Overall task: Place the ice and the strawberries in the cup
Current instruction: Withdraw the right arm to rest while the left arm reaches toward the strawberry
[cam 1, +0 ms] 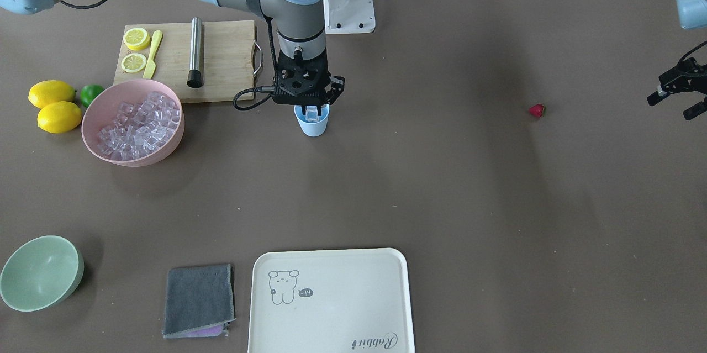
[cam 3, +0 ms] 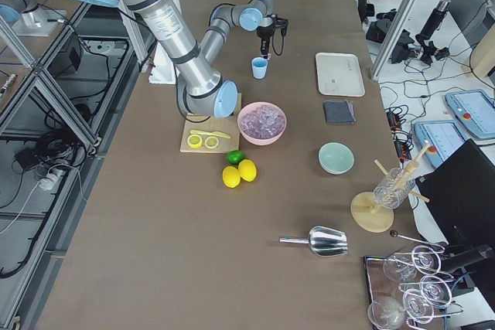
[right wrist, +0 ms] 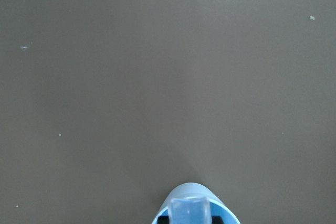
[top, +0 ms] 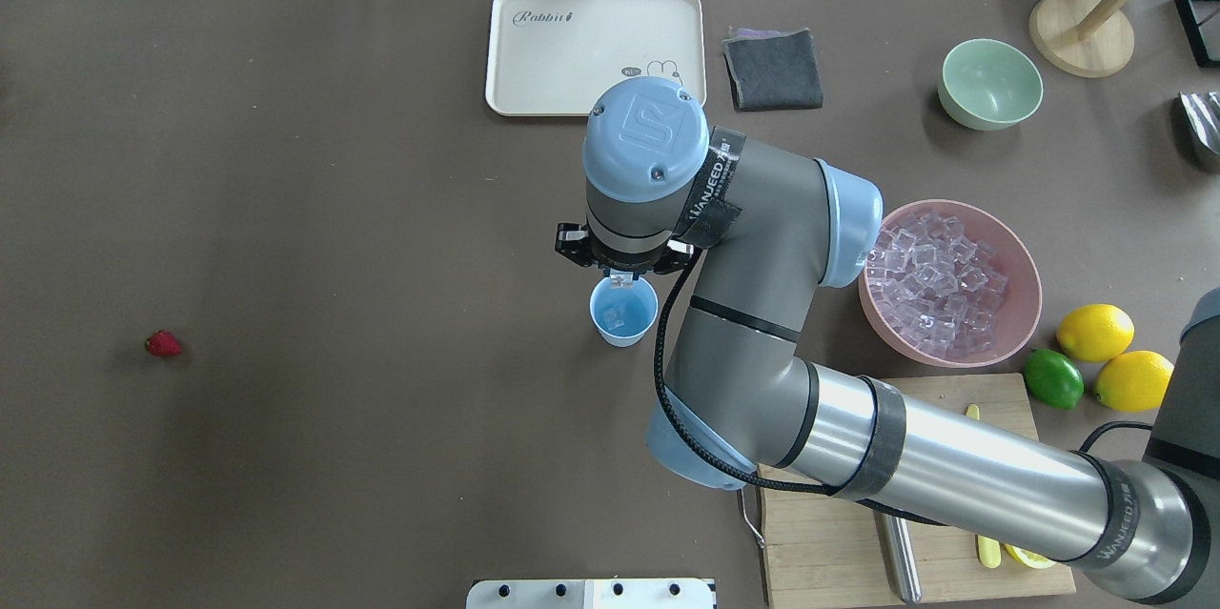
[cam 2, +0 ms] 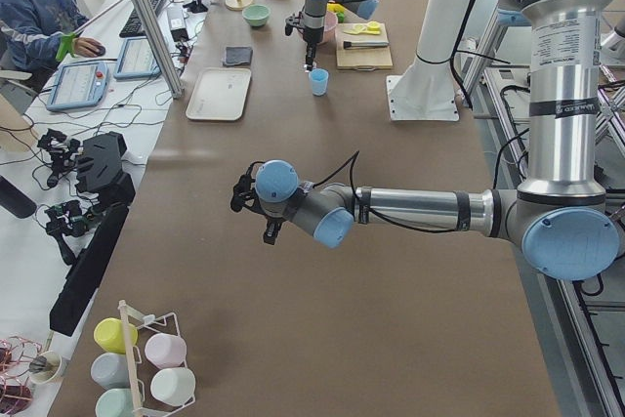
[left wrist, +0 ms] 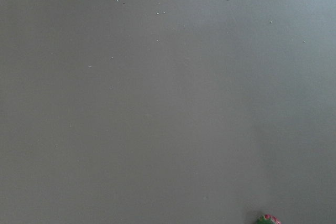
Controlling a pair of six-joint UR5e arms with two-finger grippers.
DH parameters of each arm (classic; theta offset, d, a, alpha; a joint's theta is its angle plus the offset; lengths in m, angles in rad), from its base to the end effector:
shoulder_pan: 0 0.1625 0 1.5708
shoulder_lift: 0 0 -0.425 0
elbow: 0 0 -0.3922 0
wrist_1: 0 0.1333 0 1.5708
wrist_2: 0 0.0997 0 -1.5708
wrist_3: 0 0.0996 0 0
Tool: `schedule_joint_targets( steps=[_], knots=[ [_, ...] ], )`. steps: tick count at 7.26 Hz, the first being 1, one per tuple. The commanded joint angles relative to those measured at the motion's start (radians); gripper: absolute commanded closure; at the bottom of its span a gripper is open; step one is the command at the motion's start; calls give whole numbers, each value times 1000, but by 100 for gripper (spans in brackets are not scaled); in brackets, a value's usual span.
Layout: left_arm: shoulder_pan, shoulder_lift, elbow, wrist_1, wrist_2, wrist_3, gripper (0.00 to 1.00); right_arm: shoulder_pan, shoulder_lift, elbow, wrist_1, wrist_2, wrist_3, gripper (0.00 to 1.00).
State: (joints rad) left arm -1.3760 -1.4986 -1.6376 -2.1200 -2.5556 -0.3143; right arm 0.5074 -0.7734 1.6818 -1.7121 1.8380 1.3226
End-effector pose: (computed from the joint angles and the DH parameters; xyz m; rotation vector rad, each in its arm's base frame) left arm 0.0426 -0.4761 0.5841 0.2405 1.0520 0.1599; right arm -0.5456 -0.4258 0.1501 0.0452 -0.8027 0.1426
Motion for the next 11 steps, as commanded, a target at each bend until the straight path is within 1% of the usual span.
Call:
schedule_joint_targets(
  steps=[1,2,4,5,6,7,8,9,10,11],
  knots=[
    [0,-2,-1,0,0,0,2,-6,-12,13,-3,1,19,10],
    [0,-2,1,0,0,0,2,-9,-4,13,0,1,99,0],
    [6,-3,1,2,2,-2,2,-3,-4,16,-1,3,92,0],
    [9,-5,-2,-8,5,-28,2,20,-20,27,-38,7,89,0],
    [61,-6,5,-105,12,-40,2,40,-56,67,-106,9,36,0],
    [81,-8,9,-162,14,-114,2,80,-179,185,-98,10,-87,0],
    [97,-9,4,-263,17,-182,2,133,-272,253,-95,17,-202,0],
    [130,-23,10,-335,17,-265,2,217,-314,256,-95,96,-306,0],
    [153,-63,9,-344,17,-346,2,308,-370,266,-78,172,-435,0],
    [197,-58,2,-362,58,-392,2,388,-464,272,-5,222,-544,0]
  ],
)
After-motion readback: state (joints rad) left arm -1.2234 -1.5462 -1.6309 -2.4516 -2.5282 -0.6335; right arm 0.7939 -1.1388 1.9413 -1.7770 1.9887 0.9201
